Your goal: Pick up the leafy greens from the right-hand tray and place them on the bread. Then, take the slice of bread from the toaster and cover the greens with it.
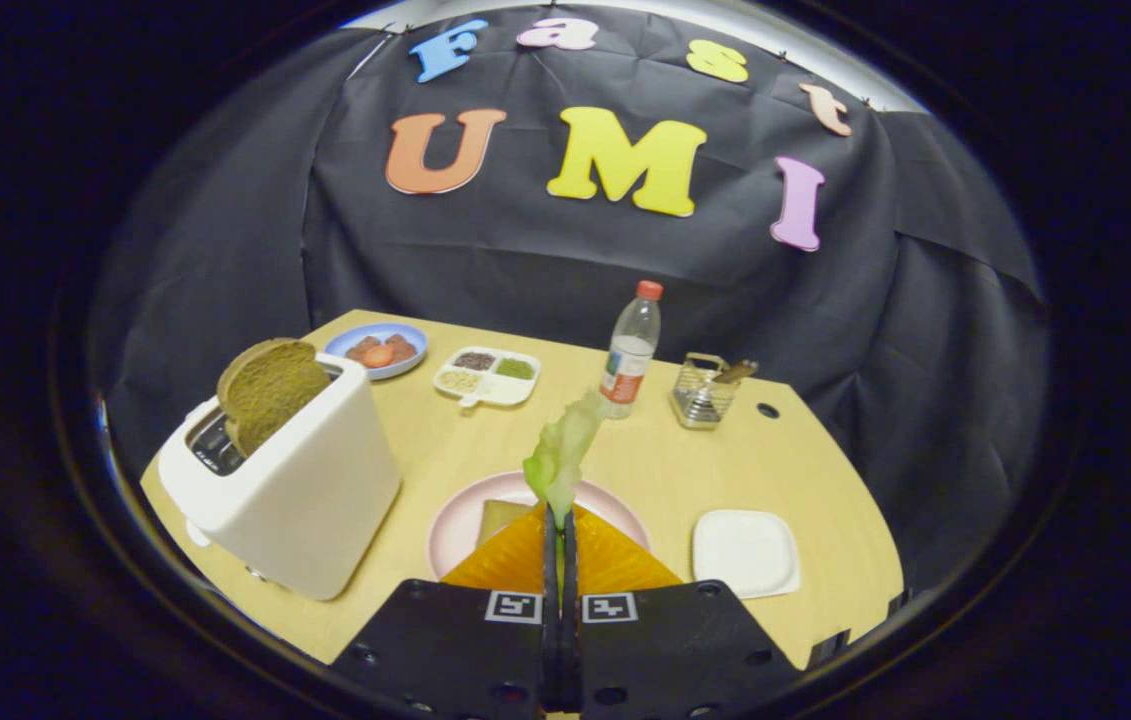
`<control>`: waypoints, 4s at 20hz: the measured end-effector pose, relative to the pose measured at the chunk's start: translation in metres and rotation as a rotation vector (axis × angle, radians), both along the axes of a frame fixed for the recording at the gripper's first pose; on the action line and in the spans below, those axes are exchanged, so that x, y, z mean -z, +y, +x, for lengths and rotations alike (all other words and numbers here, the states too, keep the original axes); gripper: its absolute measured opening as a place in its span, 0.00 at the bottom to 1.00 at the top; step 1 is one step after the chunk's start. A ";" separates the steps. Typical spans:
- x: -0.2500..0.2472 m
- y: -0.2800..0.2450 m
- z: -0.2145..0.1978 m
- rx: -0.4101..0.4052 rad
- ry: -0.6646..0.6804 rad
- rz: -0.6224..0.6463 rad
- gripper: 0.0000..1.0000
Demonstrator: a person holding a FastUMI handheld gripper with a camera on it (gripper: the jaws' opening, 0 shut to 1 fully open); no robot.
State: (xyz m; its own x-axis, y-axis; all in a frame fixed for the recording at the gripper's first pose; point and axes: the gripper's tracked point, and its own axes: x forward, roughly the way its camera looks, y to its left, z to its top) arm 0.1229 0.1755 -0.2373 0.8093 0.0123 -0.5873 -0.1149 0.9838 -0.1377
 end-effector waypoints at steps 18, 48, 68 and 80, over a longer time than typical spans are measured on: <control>0.097 -0.035 0.030 0.060 0.186 0.081 0.00; -0.104 0.088 -0.005 0.058 -0.224 0.138 0.95; -0.023 0.205 0.051 -0.065 0.067 0.161 0.65; -0.082 0.194 0.029 -0.075 -0.049 0.173 0.11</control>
